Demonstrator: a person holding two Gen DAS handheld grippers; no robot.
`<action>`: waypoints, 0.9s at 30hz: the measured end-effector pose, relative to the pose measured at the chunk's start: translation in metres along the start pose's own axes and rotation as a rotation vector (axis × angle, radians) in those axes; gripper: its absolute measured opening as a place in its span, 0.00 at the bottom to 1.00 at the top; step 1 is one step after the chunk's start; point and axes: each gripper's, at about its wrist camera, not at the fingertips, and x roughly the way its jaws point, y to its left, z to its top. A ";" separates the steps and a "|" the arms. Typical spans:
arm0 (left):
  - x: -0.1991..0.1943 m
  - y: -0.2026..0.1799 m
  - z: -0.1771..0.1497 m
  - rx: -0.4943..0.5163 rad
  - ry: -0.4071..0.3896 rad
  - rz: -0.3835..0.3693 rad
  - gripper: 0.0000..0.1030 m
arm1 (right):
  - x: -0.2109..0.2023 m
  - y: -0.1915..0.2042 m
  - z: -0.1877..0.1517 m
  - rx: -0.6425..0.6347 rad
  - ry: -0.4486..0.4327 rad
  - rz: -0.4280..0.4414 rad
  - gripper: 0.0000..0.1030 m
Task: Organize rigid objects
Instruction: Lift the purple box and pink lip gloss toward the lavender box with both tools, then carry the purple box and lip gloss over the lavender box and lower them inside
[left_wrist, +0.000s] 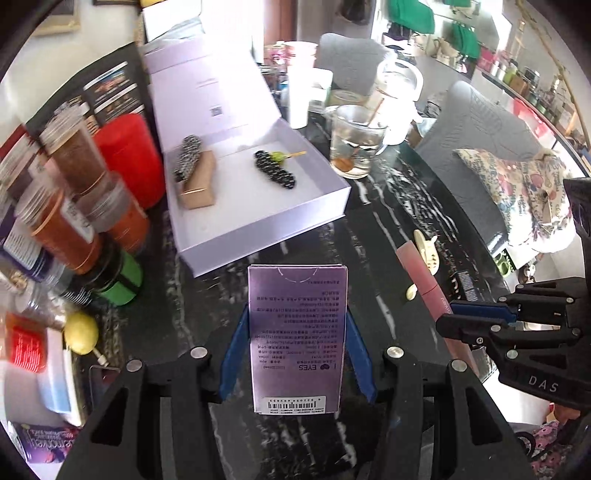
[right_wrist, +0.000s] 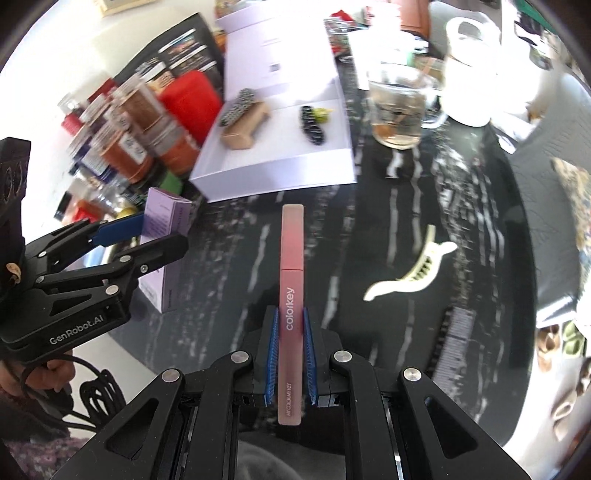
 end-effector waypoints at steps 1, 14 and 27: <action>-0.001 0.004 -0.002 -0.006 0.000 0.006 0.49 | 0.002 0.004 0.001 -0.007 0.004 0.005 0.13; -0.005 0.040 0.015 -0.039 -0.030 0.016 0.49 | 0.010 0.037 0.036 -0.092 -0.012 0.026 0.13; 0.016 0.066 0.060 -0.043 -0.058 0.018 0.49 | 0.026 0.040 0.082 -0.087 -0.010 0.020 0.13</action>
